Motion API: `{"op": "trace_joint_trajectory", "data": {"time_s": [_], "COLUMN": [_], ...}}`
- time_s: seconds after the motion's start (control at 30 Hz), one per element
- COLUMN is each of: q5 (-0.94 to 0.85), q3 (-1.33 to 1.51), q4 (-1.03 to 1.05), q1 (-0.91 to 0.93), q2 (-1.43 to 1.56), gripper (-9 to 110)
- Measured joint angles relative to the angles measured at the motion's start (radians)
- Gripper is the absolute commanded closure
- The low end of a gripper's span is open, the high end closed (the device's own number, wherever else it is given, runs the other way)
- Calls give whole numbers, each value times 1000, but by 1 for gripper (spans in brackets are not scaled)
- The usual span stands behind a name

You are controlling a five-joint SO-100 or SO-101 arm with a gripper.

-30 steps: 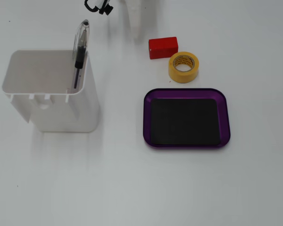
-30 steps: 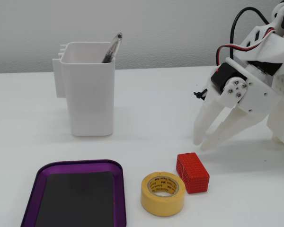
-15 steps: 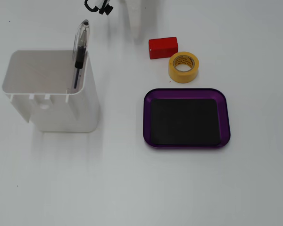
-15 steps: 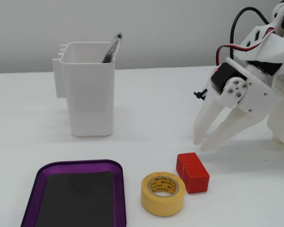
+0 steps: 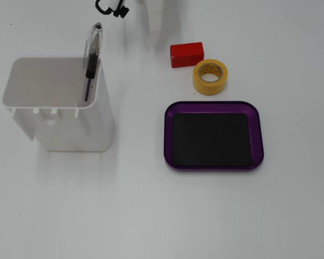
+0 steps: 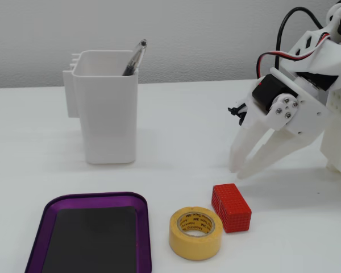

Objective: Pick up the yellow tape and place it in the box.

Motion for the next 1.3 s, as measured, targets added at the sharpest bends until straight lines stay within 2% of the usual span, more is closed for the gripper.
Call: {"op": "trace_joint_trajectory", "data": {"time_s": [0.23, 0.4, 0.57, 0.9, 1.3], "q5": [-31, -15, 126, 454, 581], "q3": [-163, -308, -565, -1052, -1094], "q4": [-2, -2, -2, -2, -12], "q1": [0, 3, -54, -390, -437], "q2": [-15, -221, -588, -1200, -1513], "gripper": [95, 95, 94, 89, 89]}}
